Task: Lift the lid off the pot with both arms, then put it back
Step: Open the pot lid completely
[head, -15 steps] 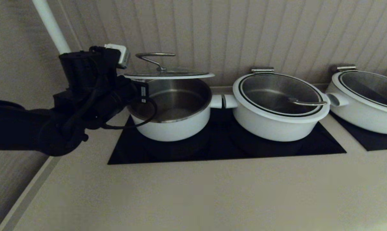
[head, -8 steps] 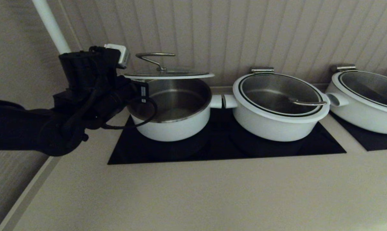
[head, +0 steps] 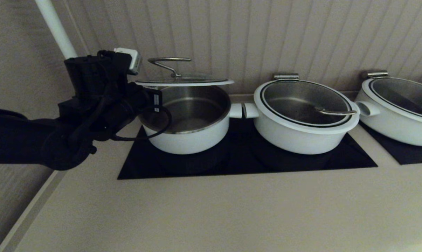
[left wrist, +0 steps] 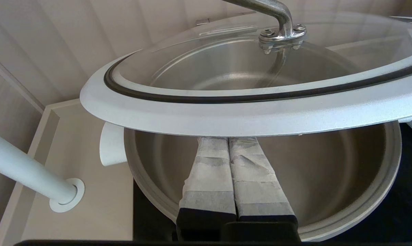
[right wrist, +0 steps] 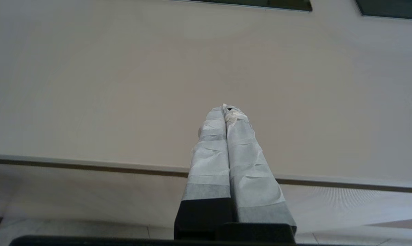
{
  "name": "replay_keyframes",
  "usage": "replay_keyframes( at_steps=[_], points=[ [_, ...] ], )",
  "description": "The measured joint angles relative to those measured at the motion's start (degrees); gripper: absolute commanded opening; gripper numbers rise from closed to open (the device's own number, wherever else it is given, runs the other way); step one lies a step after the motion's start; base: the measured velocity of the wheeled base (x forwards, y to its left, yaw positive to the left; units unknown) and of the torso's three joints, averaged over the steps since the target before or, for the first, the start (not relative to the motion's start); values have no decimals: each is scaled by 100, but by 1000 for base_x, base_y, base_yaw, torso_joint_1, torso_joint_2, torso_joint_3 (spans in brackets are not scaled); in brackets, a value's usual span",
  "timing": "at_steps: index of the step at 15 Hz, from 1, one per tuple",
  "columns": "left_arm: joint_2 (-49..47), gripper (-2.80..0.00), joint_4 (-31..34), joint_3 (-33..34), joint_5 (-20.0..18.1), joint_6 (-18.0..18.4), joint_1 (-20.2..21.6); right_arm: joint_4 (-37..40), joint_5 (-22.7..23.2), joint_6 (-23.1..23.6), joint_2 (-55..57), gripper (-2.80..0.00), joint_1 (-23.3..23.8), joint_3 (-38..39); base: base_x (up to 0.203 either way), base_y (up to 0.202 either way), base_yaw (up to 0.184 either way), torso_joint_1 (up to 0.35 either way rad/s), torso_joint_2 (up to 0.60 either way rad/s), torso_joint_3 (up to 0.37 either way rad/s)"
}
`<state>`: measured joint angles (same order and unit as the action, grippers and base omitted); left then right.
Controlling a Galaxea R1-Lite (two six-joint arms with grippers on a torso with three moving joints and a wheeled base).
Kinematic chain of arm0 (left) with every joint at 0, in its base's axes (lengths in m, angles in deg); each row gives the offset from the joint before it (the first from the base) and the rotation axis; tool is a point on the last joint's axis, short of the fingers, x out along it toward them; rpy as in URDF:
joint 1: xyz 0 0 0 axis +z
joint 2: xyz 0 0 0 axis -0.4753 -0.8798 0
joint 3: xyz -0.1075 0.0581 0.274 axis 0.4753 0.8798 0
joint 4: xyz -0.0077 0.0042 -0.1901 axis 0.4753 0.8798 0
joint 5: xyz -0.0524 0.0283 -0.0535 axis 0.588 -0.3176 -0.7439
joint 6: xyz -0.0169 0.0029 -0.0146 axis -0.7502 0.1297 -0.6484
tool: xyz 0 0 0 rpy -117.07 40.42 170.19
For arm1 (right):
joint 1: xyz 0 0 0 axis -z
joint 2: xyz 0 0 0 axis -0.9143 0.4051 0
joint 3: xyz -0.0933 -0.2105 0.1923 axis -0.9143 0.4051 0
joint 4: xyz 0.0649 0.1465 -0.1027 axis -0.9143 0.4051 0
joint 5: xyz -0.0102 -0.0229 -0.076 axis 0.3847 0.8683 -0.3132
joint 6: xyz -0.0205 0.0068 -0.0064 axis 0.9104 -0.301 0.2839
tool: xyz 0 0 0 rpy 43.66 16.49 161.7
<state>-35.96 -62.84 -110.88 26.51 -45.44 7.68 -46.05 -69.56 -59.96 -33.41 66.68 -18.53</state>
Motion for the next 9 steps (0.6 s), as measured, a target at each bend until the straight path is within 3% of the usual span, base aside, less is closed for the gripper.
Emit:
replay_keyframes(
  at_steps=[5, 9],
  points=[
    [-11, -280, 0, -30, 0, 5, -5, -595, -7, -20, -157, -280, 18, 180, 0, 0, 0, 0, 0, 0],
    [-2, -280, 8, -83, -2, 6, -2, -617, -18, -49, -551, -280, 8, 229, 0, 0, 0, 0, 0, 0]
  ],
)
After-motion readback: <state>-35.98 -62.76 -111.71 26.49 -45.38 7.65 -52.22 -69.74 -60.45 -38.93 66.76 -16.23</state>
